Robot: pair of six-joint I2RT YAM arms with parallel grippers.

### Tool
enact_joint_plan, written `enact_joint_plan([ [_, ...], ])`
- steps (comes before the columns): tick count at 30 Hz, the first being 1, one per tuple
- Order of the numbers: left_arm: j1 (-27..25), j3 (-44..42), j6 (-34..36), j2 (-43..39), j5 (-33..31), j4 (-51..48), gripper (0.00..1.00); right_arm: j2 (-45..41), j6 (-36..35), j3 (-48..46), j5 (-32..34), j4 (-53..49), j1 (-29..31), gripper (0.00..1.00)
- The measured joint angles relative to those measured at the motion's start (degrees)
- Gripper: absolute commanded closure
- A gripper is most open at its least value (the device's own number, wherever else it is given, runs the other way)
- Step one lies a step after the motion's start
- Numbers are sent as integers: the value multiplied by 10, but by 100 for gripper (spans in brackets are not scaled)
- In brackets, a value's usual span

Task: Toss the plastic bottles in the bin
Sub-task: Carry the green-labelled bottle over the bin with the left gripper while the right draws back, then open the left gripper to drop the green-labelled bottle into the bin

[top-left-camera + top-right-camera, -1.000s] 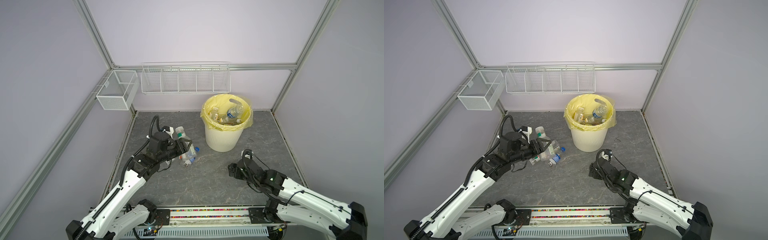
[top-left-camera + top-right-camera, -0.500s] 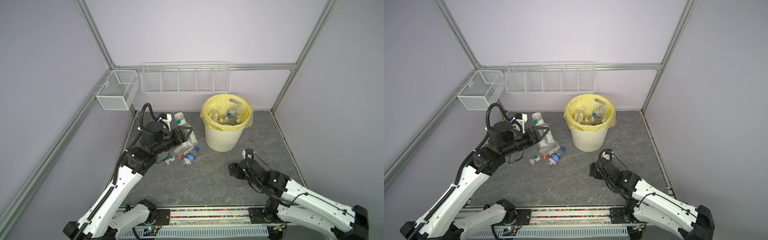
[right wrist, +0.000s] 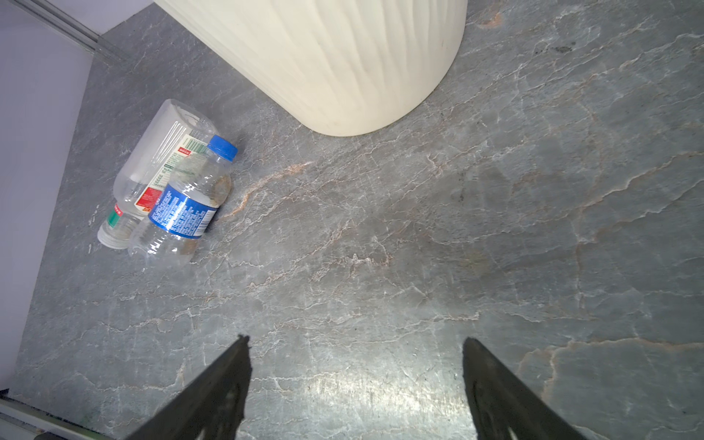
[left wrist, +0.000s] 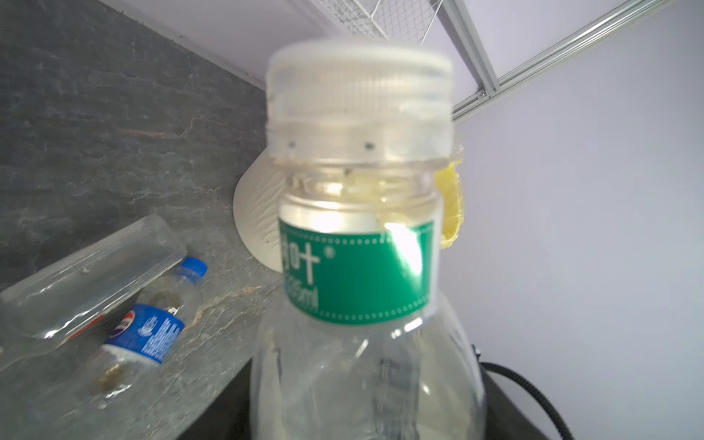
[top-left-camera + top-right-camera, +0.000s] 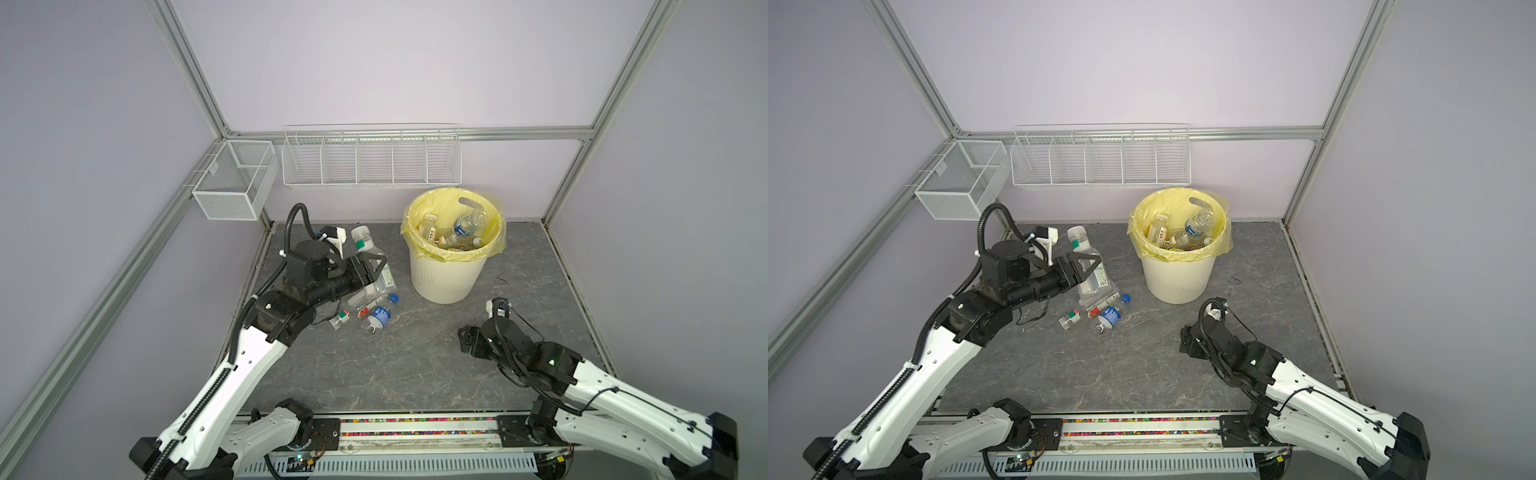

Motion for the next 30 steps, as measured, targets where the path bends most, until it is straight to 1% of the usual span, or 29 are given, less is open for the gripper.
enact_joint_plan([
  [3, -14, 105, 0, 88, -1, 9, 33, -2, 0, 0, 0, 0, 0, 12],
  [5, -34, 196, 3, 160, -6, 7, 32, -5, 1, 0, 0, -2, 0, 12],
  [7, -56, 284, 6, 229, -10, 11, 27, -11, 2, 0, 2, -5, 1, 12],
  [8, -66, 329, 9, 267, -10, 9, 12, -16, 3, 0, 3, -8, 1, 12],
  [9, -72, 366, 9, 298, -9, 8, 0, -20, 4, 0, 5, -11, 2, 12],
  [11, -84, 462, 11, 379, -9, -8, 0, -33, 7, 0, 10, -18, 3, 12],
  [14, -85, 554, 22, 456, -12, -46, 0, -48, 9, 0, 12, -30, 3, 12],
  [16, -84, 567, 29, 468, -17, -70, 0, -56, 11, 0, 13, -36, 3, 12],
  [18, -83, 570, 35, 463, -21, -93, 0, -64, 13, 0, 14, -42, 3, 12],
  [22, -83, 560, 50, 416, -32, -119, 0, -71, 13, 0, 15, -48, 4, 12],
  [24, -83, 523, 58, 368, -37, -118, 0, -70, 13, 0, 15, -51, 4, 12],
  [27, -75, 441, 65, 283, -40, -106, 0, -70, 13, 0, 15, -52, 4, 12],
  [30, -49, 351, 65, 209, -36, -85, 0, -65, 13, 0, 15, -53, 4, 12],
])
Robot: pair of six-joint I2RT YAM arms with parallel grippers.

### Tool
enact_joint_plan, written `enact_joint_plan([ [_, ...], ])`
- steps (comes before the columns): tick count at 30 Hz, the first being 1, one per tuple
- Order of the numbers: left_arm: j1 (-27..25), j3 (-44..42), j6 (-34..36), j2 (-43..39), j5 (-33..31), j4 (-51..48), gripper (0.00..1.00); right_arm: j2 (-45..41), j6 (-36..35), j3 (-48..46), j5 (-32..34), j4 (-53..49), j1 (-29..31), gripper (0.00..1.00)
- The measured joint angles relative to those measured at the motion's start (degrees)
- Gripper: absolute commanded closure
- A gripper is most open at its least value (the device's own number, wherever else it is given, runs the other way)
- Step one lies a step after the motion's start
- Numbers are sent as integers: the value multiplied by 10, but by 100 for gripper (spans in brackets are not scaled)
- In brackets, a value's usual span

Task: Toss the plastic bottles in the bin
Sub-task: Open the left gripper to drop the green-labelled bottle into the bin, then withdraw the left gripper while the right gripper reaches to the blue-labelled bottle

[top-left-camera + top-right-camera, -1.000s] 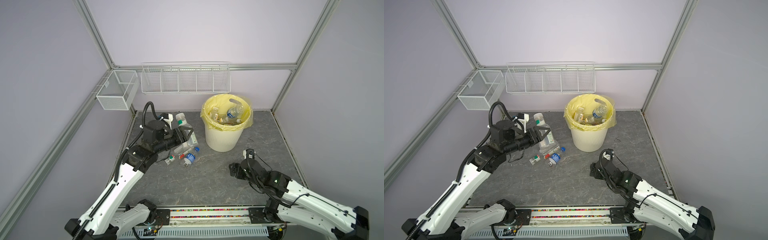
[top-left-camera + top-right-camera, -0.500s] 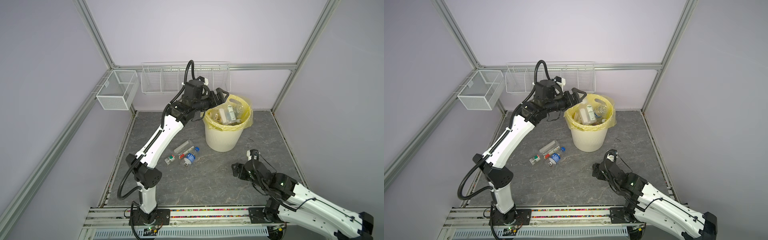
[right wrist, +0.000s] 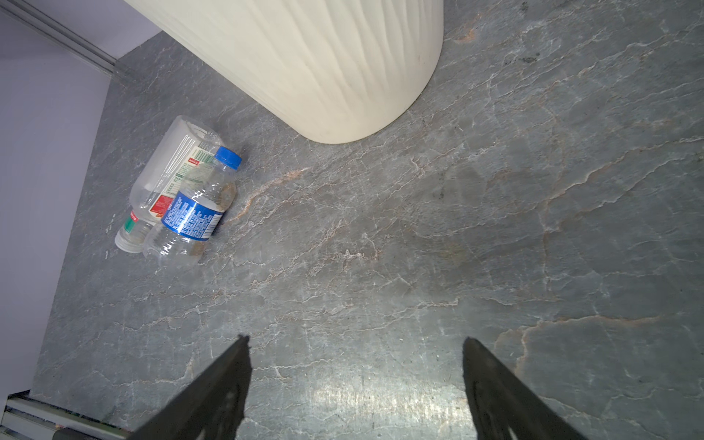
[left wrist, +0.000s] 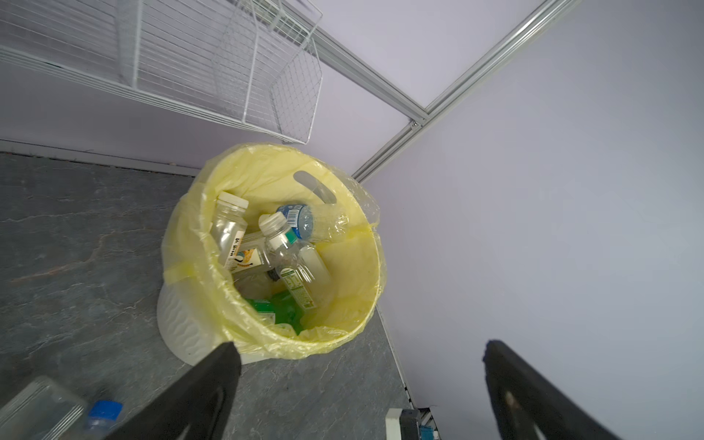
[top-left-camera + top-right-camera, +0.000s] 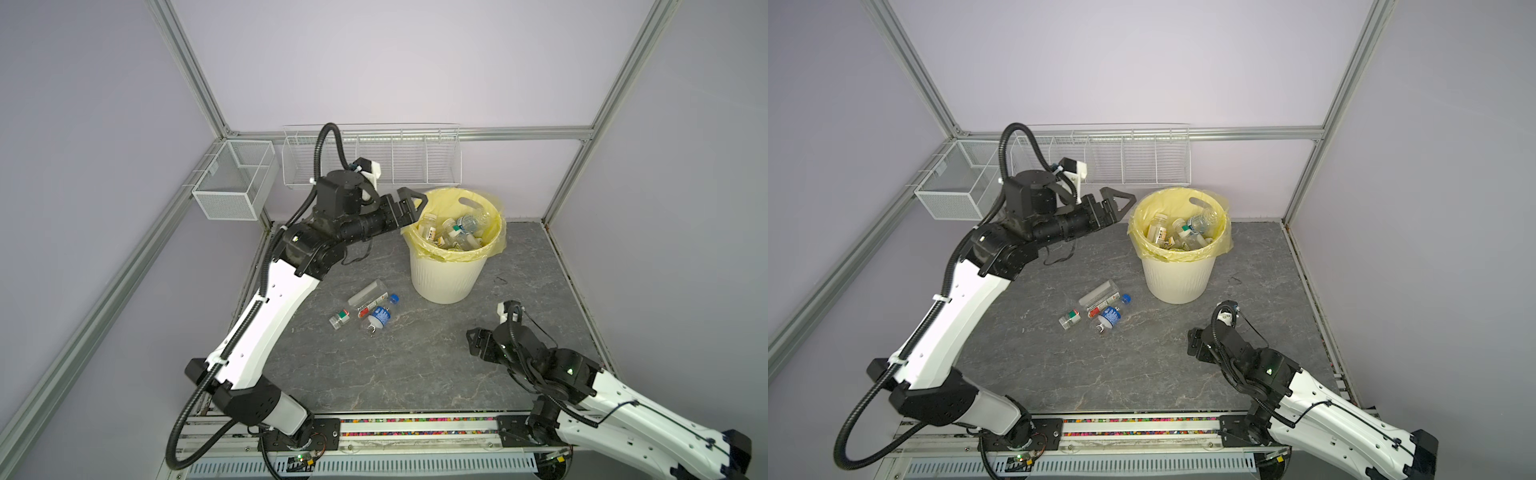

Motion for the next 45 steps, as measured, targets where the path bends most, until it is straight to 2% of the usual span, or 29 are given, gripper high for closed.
enact_joint_plan([
  [5, 58, -132, 0, -76, 3, 14, 0, 3, 5, 0, 0, 0, 0, 12],
  [16, 144, -297, 1, -168, 37, 15, 0, 16, 78, -1, 26, -10, 16, 12],
  [23, 189, -343, 9, -197, 99, 19, 0, 80, 114, 28, 49, -30, 43, 12],
  [27, 197, -385, 11, -206, 130, 23, 0, 124, 133, 46, 59, -30, 57, 12],
  [31, 208, -407, 28, -220, 145, 2, 0, 179, 153, 69, 70, -27, 78, 12],
  [35, 242, -411, 56, -229, 173, -27, 0, 226, 170, 104, 90, -26, 97, 12],
  [38, 264, -428, 73, -237, 183, -44, 0, 240, 178, 118, 102, -16, 101, 12],
  [45, 273, -464, 98, -245, 190, -83, 0, 294, 182, 165, 109, 6, 101, 12],
])
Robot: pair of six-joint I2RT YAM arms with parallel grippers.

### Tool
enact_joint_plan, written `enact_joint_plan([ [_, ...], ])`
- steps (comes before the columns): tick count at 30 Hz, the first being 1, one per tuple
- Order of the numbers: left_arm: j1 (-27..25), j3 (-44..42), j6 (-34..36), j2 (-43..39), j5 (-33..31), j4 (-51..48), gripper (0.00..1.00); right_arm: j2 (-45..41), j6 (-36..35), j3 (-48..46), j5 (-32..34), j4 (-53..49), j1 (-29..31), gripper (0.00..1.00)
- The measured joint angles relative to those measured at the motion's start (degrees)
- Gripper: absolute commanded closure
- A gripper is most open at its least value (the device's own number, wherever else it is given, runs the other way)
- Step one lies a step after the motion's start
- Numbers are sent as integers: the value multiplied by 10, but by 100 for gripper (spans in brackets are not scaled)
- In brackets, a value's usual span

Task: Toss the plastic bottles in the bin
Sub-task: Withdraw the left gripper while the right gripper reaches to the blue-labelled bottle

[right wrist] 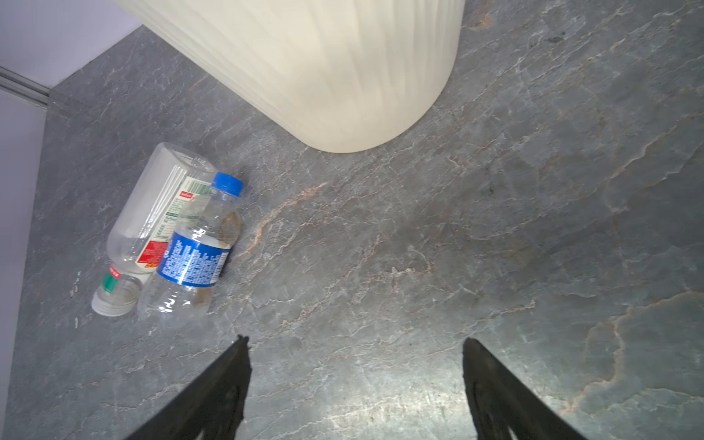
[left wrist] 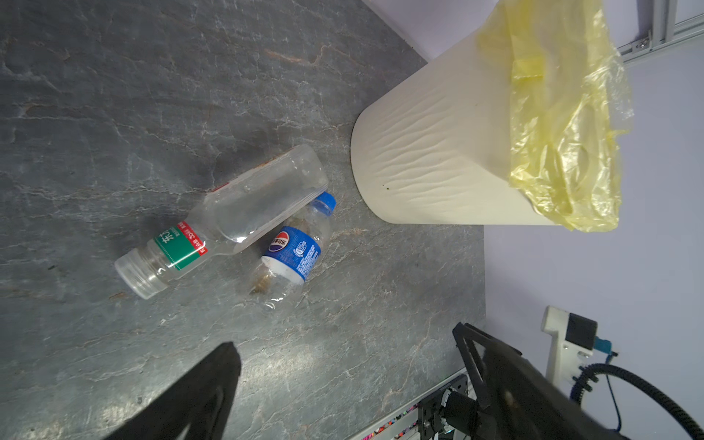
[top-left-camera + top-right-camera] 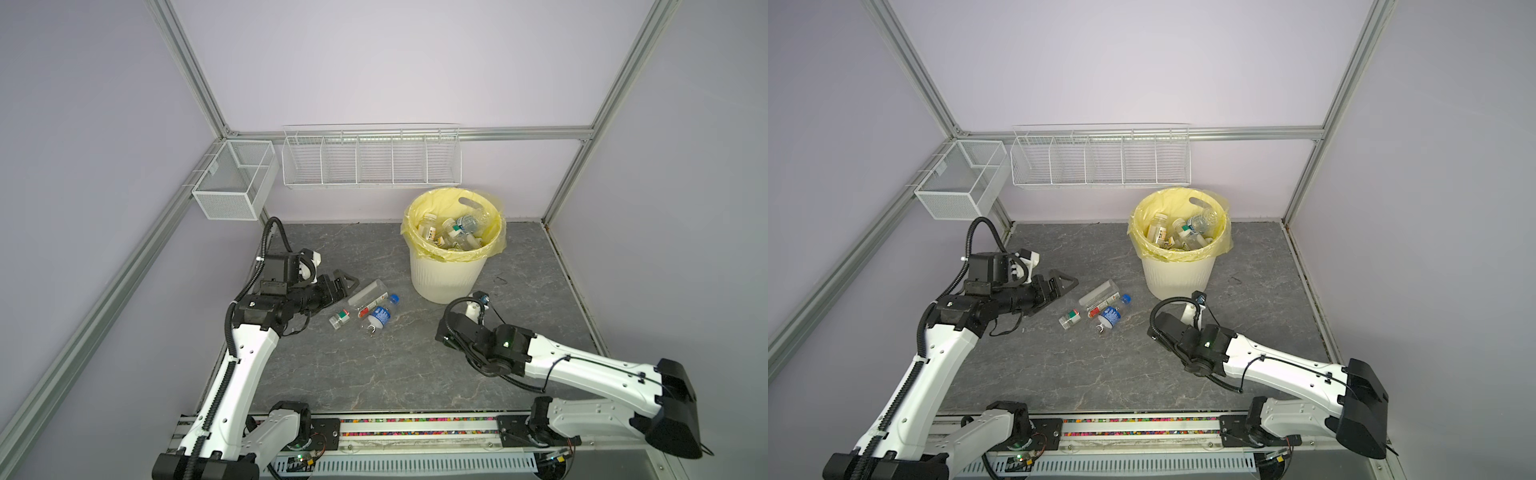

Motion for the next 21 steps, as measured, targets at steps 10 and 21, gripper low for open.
enact_joint_plan([
  [10, 5, 1, 42, -12, -83, -66, 0, 142, -11, 91, -35, 52, 2, 12],
  [21, 5, -47, 55, -41, -158, -65, 0, 280, -10, 183, -96, 91, 27, 12],
])
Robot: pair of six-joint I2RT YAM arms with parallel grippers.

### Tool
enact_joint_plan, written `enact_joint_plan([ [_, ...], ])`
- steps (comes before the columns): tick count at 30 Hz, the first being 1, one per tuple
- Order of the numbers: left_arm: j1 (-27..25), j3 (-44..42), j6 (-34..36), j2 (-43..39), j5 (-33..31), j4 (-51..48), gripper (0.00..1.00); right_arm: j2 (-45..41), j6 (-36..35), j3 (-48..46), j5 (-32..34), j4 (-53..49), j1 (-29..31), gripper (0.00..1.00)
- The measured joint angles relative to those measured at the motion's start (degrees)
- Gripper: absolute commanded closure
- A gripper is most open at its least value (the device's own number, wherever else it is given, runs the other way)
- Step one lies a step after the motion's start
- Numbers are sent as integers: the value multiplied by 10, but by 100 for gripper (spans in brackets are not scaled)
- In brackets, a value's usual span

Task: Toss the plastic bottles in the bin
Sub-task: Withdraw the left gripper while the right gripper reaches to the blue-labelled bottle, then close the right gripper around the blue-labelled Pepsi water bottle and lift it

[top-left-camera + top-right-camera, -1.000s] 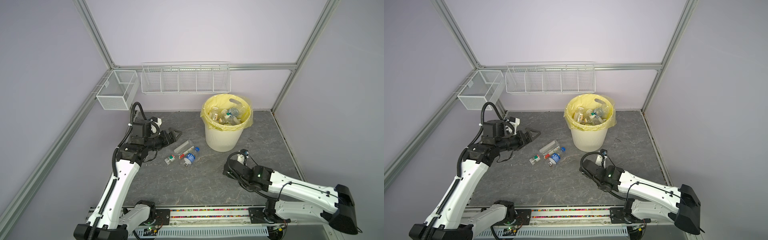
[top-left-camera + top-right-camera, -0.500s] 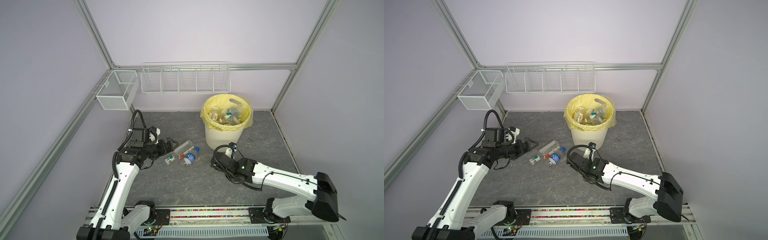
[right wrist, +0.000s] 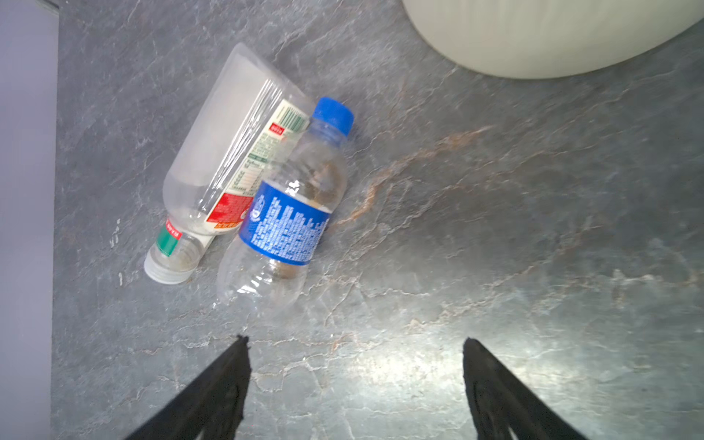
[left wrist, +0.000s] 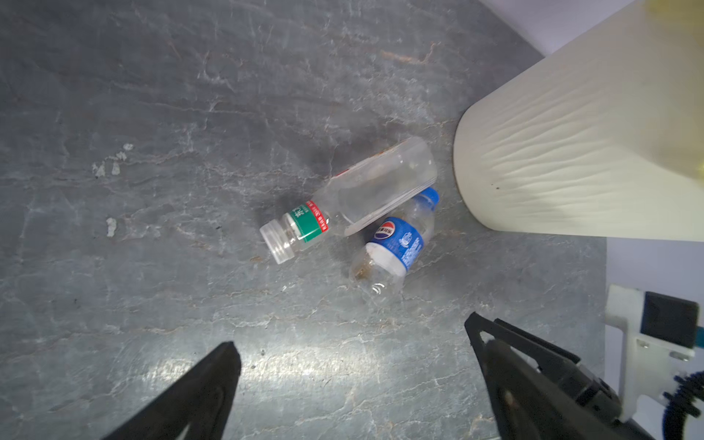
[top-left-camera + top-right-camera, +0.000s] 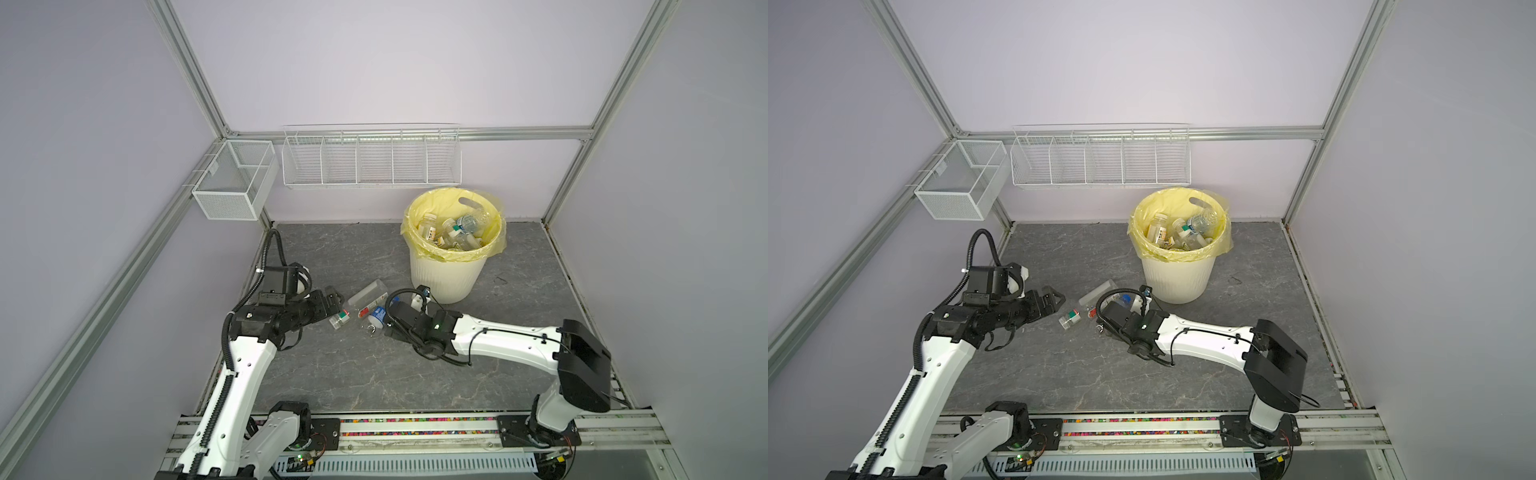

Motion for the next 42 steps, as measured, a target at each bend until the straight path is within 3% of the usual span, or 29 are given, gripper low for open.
enact_joint_plan([
  [8, 0, -28, 3, 3, -23, 11, 0, 50, 0, 46, -22, 16, 3, 12],
  [30, 0, -43, 2, 24, -14, 33, 0, 155, 9, 114, -92, 50, -28, 12],
  [42, 0, -43, 2, 23, -14, 33, 0, 181, 39, 135, -96, 36, -47, 11],
])
